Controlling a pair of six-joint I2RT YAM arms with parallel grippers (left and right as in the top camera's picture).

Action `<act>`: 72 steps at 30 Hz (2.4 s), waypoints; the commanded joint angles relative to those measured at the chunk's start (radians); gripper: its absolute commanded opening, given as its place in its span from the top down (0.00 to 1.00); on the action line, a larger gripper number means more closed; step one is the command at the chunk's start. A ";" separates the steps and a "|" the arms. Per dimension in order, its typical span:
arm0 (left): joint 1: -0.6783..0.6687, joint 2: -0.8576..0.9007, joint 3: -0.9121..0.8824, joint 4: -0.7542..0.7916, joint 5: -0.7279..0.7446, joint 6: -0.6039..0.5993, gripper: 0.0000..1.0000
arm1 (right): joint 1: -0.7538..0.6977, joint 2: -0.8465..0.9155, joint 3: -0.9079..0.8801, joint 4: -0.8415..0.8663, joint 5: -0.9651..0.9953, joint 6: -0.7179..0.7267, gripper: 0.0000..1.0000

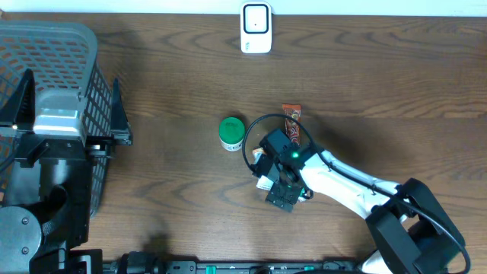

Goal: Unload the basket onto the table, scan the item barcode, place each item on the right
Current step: 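Lower the right gripper onto the white Panadol box and grasp it, then lift the Panadol box and carry it toward the white scanner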

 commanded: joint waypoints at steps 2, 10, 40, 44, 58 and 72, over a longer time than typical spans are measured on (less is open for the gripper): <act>-0.004 -0.003 -0.003 0.006 0.012 -0.002 0.00 | 0.002 0.043 -0.076 0.003 -0.043 0.073 0.37; -0.004 -0.003 -0.003 0.006 0.012 -0.002 0.00 | 0.002 0.043 -0.080 -0.013 -0.048 0.116 0.01; -0.004 -0.003 -0.003 0.005 0.012 -0.002 0.00 | 0.003 0.043 -0.149 0.019 -0.216 0.231 0.63; -0.004 -0.002 -0.003 0.005 0.012 -0.002 0.00 | 0.003 0.043 -0.098 -0.042 -0.259 0.231 0.57; -0.004 0.006 -0.003 0.001 0.012 -0.002 0.00 | 0.002 -0.003 0.106 -0.141 -0.643 0.195 0.80; -0.004 0.105 -0.003 0.006 0.012 -0.002 0.00 | -0.010 -0.343 0.230 -0.283 -0.764 0.253 0.72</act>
